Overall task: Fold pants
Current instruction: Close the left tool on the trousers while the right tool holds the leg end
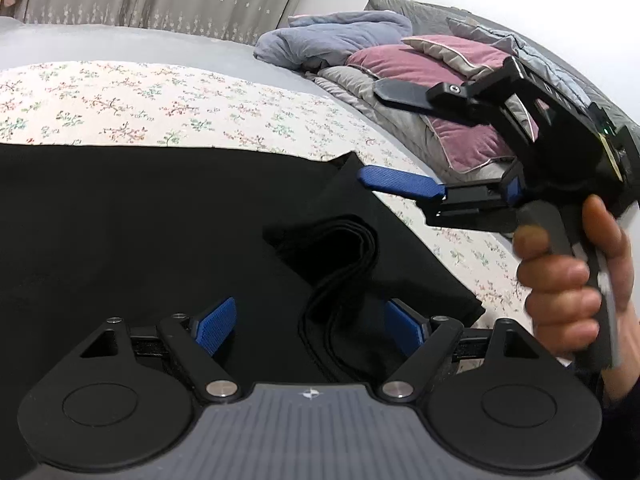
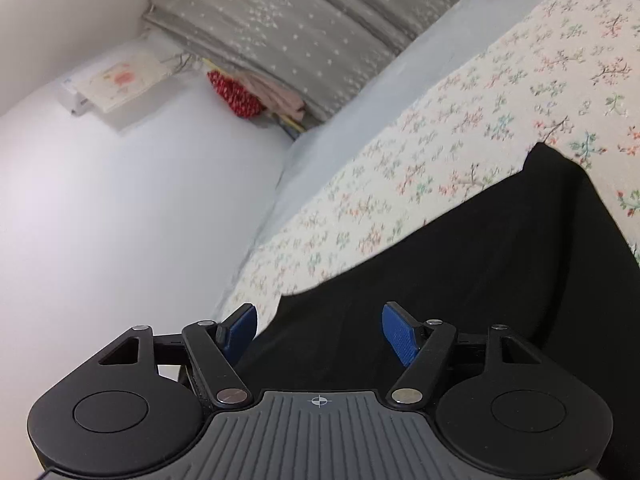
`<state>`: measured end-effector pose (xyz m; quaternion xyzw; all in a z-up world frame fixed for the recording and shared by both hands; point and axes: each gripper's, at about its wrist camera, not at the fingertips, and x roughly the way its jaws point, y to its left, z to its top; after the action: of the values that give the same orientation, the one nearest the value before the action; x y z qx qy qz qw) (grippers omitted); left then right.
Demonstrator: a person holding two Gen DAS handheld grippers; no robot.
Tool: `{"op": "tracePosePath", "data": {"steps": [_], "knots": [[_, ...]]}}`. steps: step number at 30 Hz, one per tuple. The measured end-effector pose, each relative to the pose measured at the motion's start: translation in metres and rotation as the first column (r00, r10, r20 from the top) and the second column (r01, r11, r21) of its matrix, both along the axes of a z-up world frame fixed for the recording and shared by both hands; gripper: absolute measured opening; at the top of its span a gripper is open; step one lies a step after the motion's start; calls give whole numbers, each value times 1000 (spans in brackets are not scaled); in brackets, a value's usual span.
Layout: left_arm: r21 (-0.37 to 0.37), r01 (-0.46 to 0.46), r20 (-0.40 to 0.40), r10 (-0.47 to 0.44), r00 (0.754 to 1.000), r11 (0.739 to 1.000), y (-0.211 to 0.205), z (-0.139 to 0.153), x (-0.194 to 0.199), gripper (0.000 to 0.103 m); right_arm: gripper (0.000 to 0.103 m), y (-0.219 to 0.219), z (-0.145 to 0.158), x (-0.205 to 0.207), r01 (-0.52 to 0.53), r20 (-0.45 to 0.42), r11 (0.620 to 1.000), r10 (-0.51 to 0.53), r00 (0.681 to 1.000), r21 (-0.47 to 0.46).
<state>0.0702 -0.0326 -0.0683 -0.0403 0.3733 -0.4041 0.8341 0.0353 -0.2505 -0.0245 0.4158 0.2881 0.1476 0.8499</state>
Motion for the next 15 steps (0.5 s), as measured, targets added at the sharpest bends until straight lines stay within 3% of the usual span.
{"op": "tracePosePath", "data": {"steps": [3, 7, 11, 15], "knots": [[17, 7, 1, -7, 1000, 1000, -5, -2, -1, 92, 73, -12, -1, -2, 38, -45, 999, -38, 998, 6], [-14, 28, -22, -28, 999, 1000, -16, 0, 5, 92, 73, -16, -2, -11, 62, -84, 988, -74, 994, -140], [22, 59, -13, -58, 998, 998, -33, 2, 11, 92, 73, -14, -8, -27, 37, -114, 980, -60, 992, -197], [34, 27, -126, -23, 992, 999, -40, -4, 32, 91, 73, -7, -6, -50, -7, -117, 935, -37, 992, -354]]}}
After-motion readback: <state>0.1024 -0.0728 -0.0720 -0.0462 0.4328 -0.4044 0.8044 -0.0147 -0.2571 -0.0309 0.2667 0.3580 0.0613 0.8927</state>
